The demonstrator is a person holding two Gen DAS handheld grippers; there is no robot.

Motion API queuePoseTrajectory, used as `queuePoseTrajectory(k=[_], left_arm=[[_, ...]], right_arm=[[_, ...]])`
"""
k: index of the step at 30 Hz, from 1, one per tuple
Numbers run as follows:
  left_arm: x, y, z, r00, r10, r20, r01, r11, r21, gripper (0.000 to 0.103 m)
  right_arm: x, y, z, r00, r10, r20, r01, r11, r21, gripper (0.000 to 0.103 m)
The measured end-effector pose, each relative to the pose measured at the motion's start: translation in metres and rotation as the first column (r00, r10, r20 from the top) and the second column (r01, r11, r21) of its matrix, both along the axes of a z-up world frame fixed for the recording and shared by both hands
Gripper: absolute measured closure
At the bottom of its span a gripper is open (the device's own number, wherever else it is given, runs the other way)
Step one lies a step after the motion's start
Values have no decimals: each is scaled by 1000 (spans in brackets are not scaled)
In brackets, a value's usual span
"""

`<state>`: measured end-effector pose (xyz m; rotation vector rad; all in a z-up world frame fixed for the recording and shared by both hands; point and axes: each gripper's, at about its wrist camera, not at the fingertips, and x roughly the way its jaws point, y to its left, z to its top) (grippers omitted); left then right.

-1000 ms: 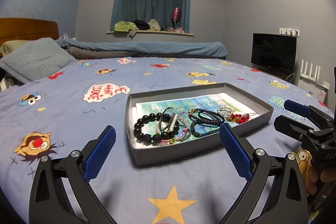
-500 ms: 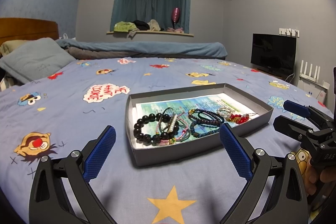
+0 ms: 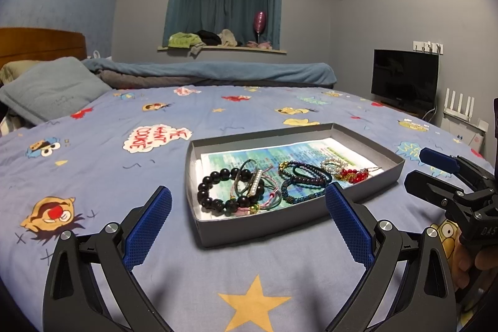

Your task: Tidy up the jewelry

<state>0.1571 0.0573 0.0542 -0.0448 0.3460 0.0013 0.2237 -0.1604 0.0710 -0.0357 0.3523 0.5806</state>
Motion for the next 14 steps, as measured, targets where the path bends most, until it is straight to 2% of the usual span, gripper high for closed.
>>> queuePoseTrajectory(k=[14], left_arm=[[2, 0, -2, 1000, 5, -13, -5, 1000, -1, 5]], right_arm=[[0, 0, 0, 1000, 0, 0, 0, 1000, 1, 6]])
